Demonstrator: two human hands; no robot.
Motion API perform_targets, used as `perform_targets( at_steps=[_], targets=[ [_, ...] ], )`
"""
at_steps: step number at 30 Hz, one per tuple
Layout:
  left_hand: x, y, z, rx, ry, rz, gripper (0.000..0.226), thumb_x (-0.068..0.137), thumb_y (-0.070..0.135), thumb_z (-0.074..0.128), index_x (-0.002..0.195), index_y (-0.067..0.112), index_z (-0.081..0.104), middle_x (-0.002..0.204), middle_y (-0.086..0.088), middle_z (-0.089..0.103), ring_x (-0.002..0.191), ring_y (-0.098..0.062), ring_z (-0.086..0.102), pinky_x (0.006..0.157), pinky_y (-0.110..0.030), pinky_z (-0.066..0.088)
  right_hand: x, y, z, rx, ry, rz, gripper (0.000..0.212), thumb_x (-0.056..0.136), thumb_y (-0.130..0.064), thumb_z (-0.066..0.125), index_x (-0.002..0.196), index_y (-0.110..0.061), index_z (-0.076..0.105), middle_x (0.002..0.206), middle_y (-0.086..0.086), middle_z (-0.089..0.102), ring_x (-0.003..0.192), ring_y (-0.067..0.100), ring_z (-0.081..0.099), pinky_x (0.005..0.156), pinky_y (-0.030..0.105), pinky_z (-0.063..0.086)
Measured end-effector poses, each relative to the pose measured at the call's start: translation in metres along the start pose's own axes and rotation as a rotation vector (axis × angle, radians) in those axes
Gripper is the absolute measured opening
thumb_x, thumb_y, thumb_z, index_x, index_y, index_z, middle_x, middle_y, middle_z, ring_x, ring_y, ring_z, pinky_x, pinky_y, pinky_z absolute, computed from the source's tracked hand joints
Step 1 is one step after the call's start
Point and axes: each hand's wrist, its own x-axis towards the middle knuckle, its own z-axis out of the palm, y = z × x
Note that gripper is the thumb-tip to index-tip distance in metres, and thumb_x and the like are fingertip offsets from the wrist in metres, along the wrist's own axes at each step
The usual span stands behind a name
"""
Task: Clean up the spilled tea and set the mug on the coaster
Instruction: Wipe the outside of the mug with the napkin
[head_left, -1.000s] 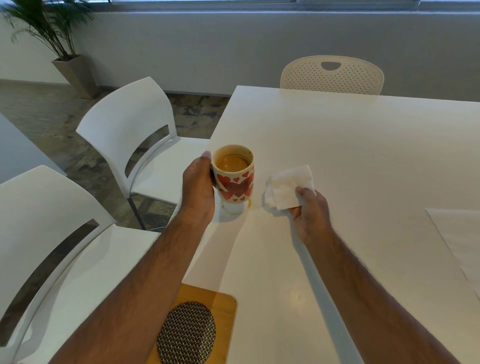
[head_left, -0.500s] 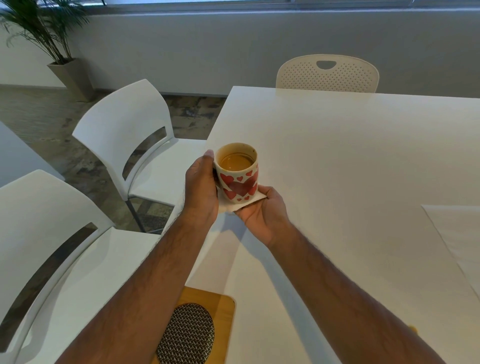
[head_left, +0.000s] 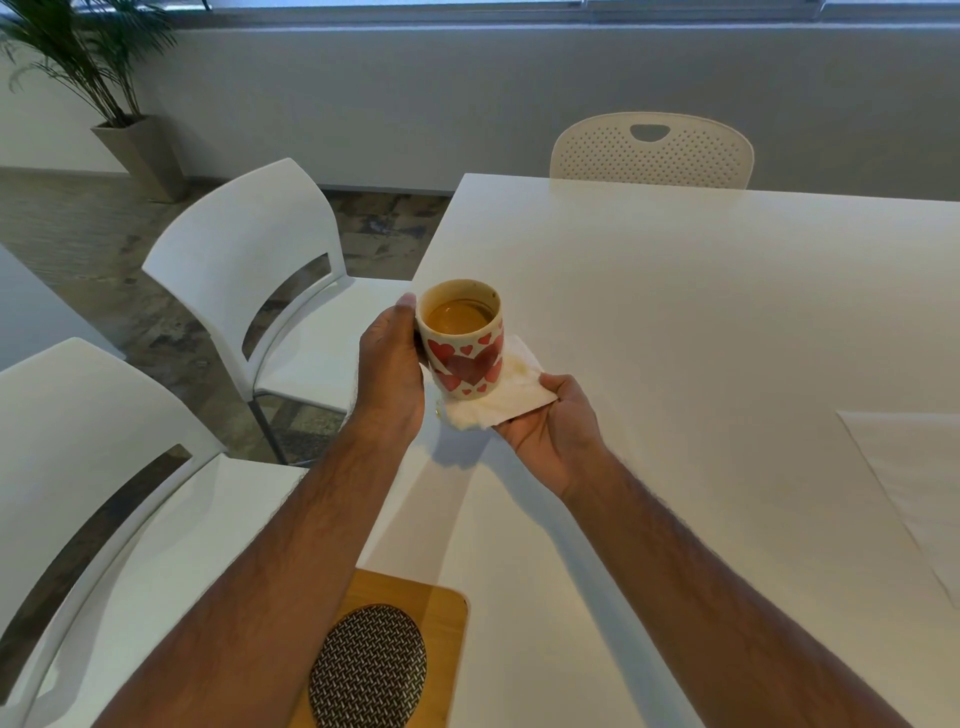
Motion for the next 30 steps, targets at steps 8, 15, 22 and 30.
perform_targets(
  at_steps=[8,15,22,30],
  targets=[
    [0.006,0.0,-0.009,0.069,0.038,0.001,0.029,0.108,0.048,0.047,0.1,0.033,0.07,0.096,0.011,0.077,0.098,-0.015,0.075,0.091,-0.036,0.061,-0.013,-0.029,-0.009,-0.086,0.058,-0.098,0.043,0.101,-0.019,0.038,0.131,0.006,0.056,0.128,0.026,0.069,0.11,0.036,0.071,0.101,0.051,0.055],
    [0.008,0.002,-0.014,0.061,0.054,0.003,0.032,0.108,0.047,0.046,0.101,0.029,0.071,0.098,0.006,0.078,0.099,-0.018,0.075,0.095,-0.04,0.061,0.007,-0.066,-0.016,-0.92,0.16,-0.762,0.033,0.104,-0.017,0.038,0.107,-0.002,0.067,0.096,0.005,0.072,0.092,0.019,0.066,0.082,0.037,0.051],
    [0.009,0.006,-0.013,0.055,0.062,0.003,0.028,0.108,0.047,0.048,0.096,0.035,0.071,0.094,0.011,0.077,0.098,-0.016,0.075,0.096,-0.041,0.06,0.04,-0.027,-0.023,-2.059,-0.03,-0.503,0.049,0.113,-0.027,0.03,0.16,-0.013,0.034,0.168,0.012,0.029,0.158,0.031,0.017,0.128,0.041,0.01],
    [0.01,0.009,-0.011,0.026,0.101,0.006,0.024,0.107,0.044,0.052,0.096,0.037,0.072,0.093,0.013,0.078,0.098,-0.016,0.075,0.099,-0.044,0.059,0.069,0.021,-0.006,-2.212,-0.098,-0.451,0.05,0.114,-0.03,0.026,0.16,-0.01,0.035,0.167,0.015,0.031,0.157,0.042,0.01,0.127,0.051,0.002]
  ],
)
